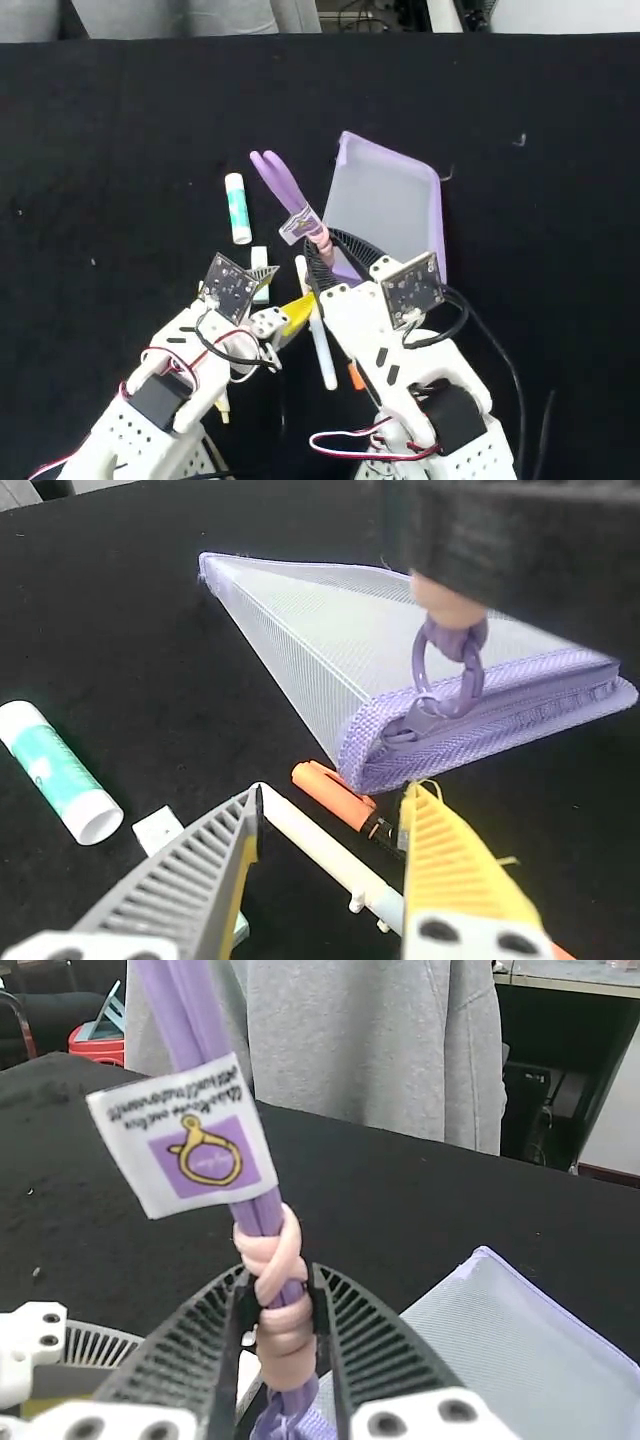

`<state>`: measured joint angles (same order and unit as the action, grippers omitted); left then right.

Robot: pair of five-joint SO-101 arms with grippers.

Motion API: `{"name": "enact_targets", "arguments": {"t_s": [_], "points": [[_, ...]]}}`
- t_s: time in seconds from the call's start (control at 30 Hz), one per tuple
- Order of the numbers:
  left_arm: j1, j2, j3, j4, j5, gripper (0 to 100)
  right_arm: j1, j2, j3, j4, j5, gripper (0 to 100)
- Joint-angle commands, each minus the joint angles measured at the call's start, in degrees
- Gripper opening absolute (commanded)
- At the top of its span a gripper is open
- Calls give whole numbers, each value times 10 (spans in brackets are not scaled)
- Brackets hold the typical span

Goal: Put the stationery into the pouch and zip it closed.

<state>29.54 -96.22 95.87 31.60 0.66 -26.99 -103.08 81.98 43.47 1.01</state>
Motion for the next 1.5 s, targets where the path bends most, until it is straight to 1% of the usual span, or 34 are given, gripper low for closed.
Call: {"name": "enact_targets", "arguments": {"t_s": [0.0,0.03,0.1,0.17,0.3,0.43,0.53,0.63,0.77,0.83,0.9,1.0,1.13,1.27,1.47], "points": [[3,-6,-26,-15,8,235,11,-22,-6,-12,4,12],[2,-5,-19,-30,3,235,11,-22,-6,-12,4,12],[1,-5,11,-70,-35,233,11,-22,-6,-11,4,12],[1,2,21,-97,-56,230,11,-22,-6,-11,4,12],[-7,9,4,-114,-41,230,11,-22,-4,-11,4,12],[-33,9,20,-132,-35,230,11,-22,-4,-11,4,12],[-48,9,20,-131,-32,230,11,-22,-7,-11,4,12],[-49,14,15,-120,-30,230,11,-22,-7,-11,4,12],[-49,71,-65,-53,14,230,11,-22,-6,-11,4,12],[-48,126,-102,-44,14,230,11,-22,-5,-11,4,12],[-48,189,-122,-69,14,230,11,-22,-5,-11,4,12],[-47,277,-126,-141,14,230,11,-22,-5,-11,4,12],[-51,358,-127,-222,13,230,11,-22,-5,-11,4,12],[-51,394,-130,-258,13,230,11,-22,-5,-11,4,12],[-44,400,-130,-318,13,223,11,-22,-2,-10,4,12]]}}
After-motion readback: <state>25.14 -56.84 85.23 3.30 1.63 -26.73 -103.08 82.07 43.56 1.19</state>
